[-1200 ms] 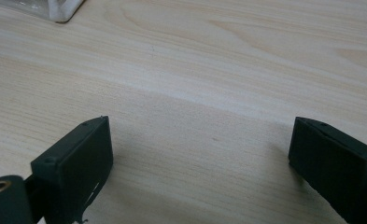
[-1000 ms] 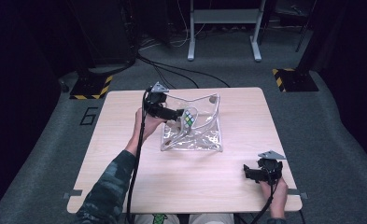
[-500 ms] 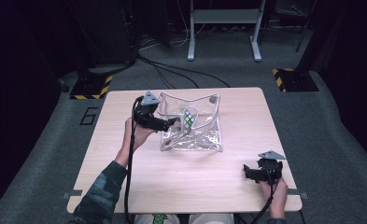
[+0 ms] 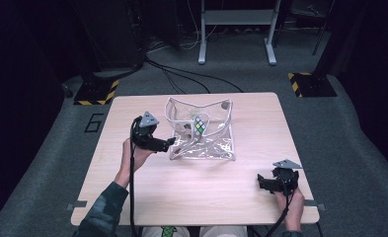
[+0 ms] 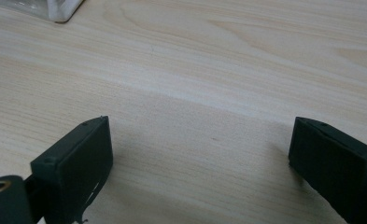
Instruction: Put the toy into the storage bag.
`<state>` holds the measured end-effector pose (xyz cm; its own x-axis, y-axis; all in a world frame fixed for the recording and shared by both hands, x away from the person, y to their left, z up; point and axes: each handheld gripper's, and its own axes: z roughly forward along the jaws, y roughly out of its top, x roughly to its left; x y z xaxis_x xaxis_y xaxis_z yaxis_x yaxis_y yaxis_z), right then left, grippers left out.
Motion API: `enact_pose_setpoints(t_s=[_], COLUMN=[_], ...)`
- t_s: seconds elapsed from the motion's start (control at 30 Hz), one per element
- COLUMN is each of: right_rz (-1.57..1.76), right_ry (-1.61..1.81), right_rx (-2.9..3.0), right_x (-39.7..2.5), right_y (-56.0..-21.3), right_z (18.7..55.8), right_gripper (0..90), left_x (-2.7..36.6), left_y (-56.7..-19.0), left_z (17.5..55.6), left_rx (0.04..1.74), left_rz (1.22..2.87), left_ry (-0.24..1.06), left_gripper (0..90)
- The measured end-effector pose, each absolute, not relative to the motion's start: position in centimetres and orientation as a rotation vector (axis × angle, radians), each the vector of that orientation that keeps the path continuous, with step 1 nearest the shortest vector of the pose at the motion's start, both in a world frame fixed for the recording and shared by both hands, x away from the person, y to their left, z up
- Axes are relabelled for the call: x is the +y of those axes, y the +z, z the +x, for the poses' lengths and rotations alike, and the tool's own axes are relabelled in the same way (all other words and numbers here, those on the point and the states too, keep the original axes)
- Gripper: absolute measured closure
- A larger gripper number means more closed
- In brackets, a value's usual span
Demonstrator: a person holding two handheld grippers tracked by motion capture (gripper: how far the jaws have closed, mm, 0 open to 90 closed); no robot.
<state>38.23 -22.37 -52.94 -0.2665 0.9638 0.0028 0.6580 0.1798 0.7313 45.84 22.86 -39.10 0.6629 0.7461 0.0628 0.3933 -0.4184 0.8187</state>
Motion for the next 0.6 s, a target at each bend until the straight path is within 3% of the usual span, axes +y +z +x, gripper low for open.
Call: enact_pose_setpoints(t_s=[0.6], right_rz=[1.522], right_ry=[0.865], right_rx=[2.001], right_x=[-22.4], right_y=[-52.9], right_z=[38.2], right_gripper=[5.4], left_x=[26.5], left_y=[-43.1], left_z=[43.7], left_rx=[0.977], left_rz=[2.047], left_ry=[0.535], left_gripper=[5.7])
